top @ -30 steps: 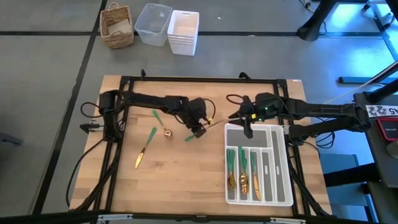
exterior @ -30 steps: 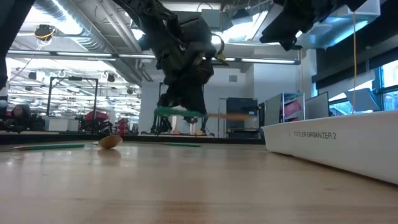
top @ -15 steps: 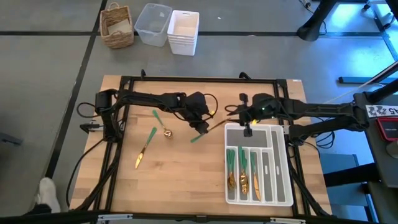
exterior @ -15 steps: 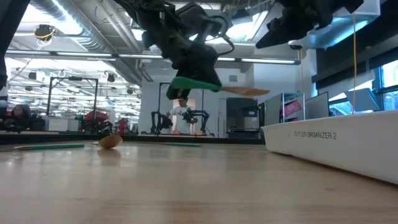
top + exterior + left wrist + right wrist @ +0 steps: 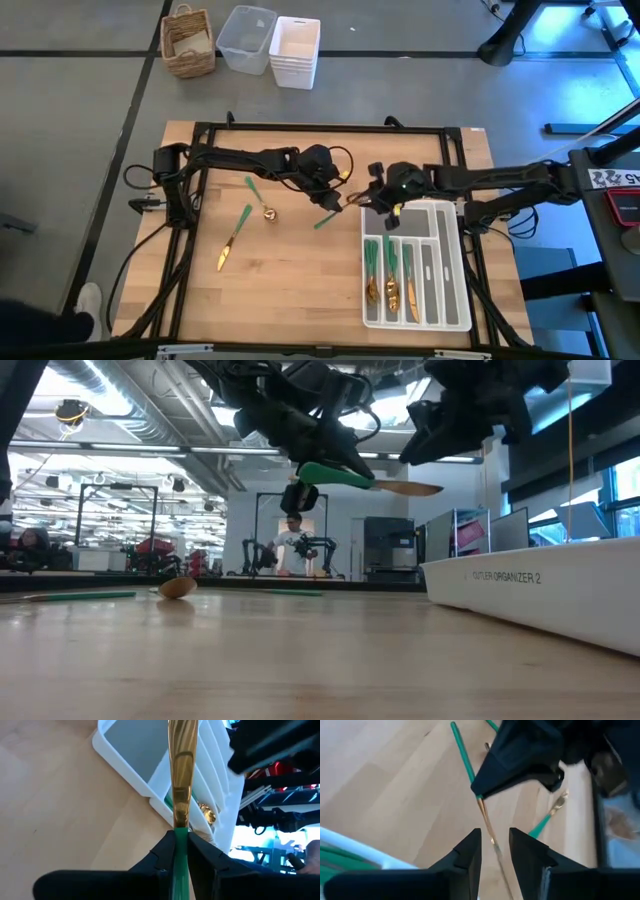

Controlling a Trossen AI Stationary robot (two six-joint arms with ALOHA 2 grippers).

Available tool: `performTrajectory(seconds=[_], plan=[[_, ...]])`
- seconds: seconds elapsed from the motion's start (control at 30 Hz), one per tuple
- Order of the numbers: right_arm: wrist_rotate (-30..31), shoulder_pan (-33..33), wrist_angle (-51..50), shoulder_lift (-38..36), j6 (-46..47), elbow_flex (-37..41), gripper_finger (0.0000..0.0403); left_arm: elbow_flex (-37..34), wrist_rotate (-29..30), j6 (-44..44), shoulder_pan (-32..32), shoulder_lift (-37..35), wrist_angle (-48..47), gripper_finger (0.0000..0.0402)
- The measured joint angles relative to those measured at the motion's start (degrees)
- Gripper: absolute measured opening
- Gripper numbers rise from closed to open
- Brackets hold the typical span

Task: Sort silverware
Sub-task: Put the green table in the white silverware tray

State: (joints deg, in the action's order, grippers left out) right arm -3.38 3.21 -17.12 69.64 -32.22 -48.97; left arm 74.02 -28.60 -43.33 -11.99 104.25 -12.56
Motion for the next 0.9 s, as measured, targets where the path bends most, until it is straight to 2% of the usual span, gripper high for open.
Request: performTrajectory(seconds=[0.17, 0.33, 0.6, 0.9], plan=[[8.2, -3.6, 1.1, 1.7, -3.2, 0.0, 0.0101, 0.0, 0.0, -0.1, 0.0, 0.0, 0.0, 0.0033], [9.2, -4.8, 0.7, 3.6, -3.3, 0.0, 0.0101, 0.0, 0.0, -0.2, 0.0, 0.0, 0.1, 0.0033], [16.9, -4.7, 0.7, 6.5, -3.8, 0.0, 0.0101, 0.0, -1.0, -0.2, 0.2, 0.0, 0.7, 0.0033], [16.3, -4.7, 0.7, 6.5, -3.8, 0.0, 0.01, 0.0, -1.0, -0.2, 0.9, 0.0, 1.4, 0.0033]])
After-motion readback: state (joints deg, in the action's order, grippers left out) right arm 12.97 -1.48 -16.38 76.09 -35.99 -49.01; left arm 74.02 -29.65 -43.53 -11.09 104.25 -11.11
